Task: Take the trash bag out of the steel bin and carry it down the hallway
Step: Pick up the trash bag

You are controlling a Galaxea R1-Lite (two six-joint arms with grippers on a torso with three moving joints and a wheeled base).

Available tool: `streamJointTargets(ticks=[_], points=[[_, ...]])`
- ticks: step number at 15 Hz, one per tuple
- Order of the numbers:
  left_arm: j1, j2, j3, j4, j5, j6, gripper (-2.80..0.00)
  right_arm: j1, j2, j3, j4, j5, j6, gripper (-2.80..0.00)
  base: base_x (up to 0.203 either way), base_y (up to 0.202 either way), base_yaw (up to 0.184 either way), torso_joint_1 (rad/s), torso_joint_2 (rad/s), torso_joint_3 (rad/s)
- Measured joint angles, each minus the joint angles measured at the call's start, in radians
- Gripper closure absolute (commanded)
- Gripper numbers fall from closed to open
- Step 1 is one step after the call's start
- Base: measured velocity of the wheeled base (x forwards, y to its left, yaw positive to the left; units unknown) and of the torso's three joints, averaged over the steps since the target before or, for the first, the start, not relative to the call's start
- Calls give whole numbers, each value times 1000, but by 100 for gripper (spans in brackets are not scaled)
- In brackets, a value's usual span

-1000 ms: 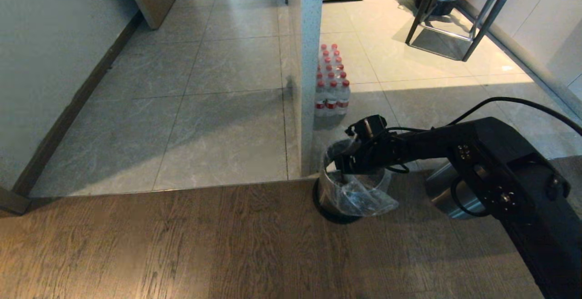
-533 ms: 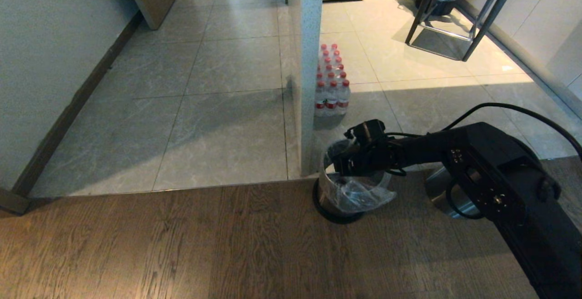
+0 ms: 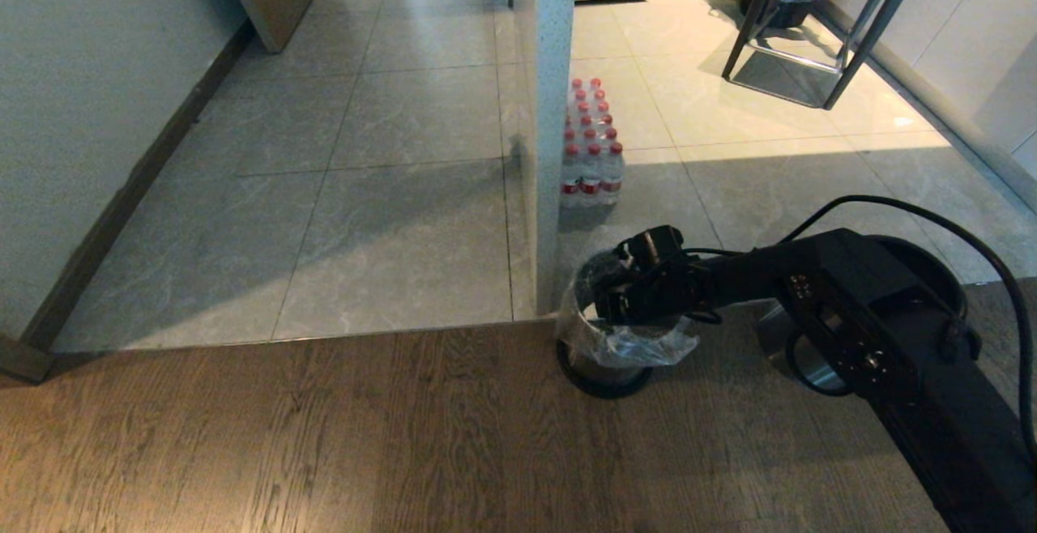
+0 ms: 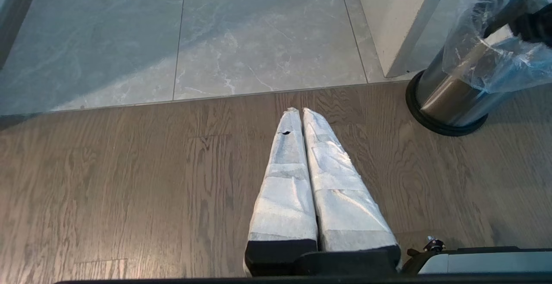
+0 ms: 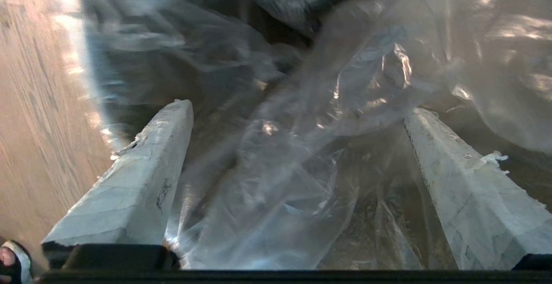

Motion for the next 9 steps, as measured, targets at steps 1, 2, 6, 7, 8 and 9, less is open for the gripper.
streamJointTargets(ticks=[1, 2, 6, 7, 8, 9], points=[[0, 0, 0, 0, 0, 0, 0, 0, 8, 0, -1, 0, -1, -280, 0, 0, 0, 0, 0, 0], [0, 0, 0, 0, 0, 0, 0, -2, 17, 0, -1, 1, -1, -280, 0, 0, 0, 0, 0, 0], [0, 0, 0, 0, 0, 0, 0, -5, 56, -2, -54, 2, -2, -280, 0, 0, 0, 0, 0, 0], [0, 0, 0, 0, 0, 0, 0, -4, 63, -3, -75, 2, -2, -280, 0, 0, 0, 0, 0, 0], [0, 0, 0, 0, 0, 0, 0, -5, 70, -3, -90, 1, 0, -280, 0, 0, 0, 0, 0, 0], [0, 0, 0, 0, 0, 0, 0, -6, 75, -3, -96, 2, 1, -280, 0, 0, 0, 0, 0, 0]])
